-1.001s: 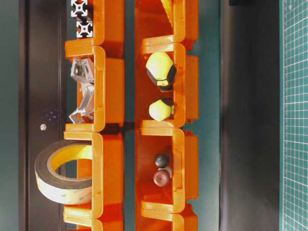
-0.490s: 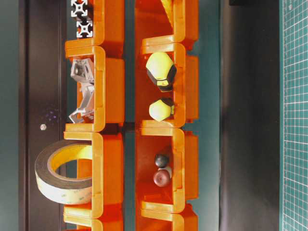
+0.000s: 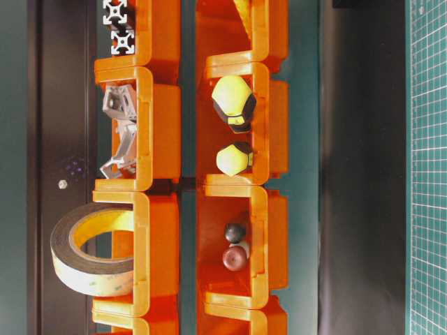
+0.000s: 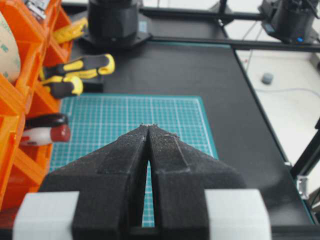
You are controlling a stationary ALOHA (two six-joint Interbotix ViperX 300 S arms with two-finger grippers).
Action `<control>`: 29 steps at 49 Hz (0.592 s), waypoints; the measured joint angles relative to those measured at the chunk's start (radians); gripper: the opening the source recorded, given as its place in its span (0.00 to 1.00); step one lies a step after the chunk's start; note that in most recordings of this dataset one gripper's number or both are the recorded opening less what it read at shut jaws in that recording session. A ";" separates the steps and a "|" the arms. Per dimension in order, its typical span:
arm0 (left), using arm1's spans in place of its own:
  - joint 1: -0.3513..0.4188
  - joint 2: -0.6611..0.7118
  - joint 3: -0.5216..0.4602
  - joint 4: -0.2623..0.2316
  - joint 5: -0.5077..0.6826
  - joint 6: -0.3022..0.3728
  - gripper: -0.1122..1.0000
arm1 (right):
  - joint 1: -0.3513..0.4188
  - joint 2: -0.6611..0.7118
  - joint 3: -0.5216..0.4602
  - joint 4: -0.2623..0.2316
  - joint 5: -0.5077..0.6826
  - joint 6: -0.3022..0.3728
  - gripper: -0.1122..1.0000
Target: Pick corner brachets from container rack with right arm.
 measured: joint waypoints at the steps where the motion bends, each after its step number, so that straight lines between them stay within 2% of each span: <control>1: 0.000 0.000 0.000 -0.002 0.000 0.000 0.10 | -0.002 -0.003 0.000 0.000 0.000 0.000 0.77; 29: 0.000 -0.006 0.011 0.000 0.025 -0.003 0.10 | -0.014 -0.029 0.023 0.000 0.002 0.000 0.76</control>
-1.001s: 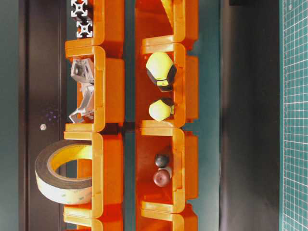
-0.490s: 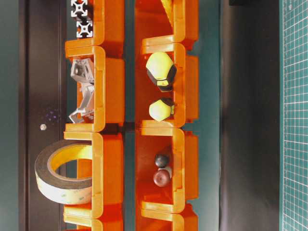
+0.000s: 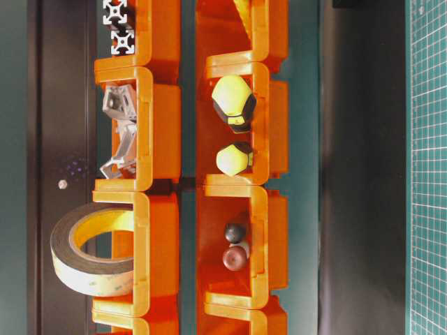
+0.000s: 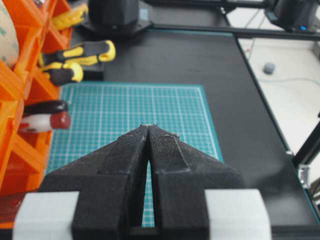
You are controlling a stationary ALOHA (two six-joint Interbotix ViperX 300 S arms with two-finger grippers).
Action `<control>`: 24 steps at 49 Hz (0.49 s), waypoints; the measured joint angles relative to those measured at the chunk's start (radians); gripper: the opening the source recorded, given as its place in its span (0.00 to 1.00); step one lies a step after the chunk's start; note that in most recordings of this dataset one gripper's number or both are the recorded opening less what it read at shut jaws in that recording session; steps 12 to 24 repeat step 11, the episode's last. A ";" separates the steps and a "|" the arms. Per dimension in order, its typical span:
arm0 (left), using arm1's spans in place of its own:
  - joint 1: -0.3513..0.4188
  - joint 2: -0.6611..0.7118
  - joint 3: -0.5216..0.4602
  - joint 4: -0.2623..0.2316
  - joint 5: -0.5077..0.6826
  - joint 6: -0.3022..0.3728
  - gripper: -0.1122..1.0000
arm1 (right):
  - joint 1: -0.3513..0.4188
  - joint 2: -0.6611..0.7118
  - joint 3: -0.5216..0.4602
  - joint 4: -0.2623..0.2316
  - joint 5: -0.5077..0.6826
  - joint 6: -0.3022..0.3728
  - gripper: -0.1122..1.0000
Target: Pick corner brachets from container rack with right arm.
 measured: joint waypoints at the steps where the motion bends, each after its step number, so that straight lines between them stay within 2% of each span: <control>1: 0.000 -0.002 0.000 0.000 0.002 0.000 0.10 | -0.002 0.000 0.002 0.000 0.000 0.002 0.76; 24: 0.000 -0.017 0.003 -0.002 0.000 0.000 0.10 | -0.005 0.000 0.014 0.000 -0.020 0.002 0.76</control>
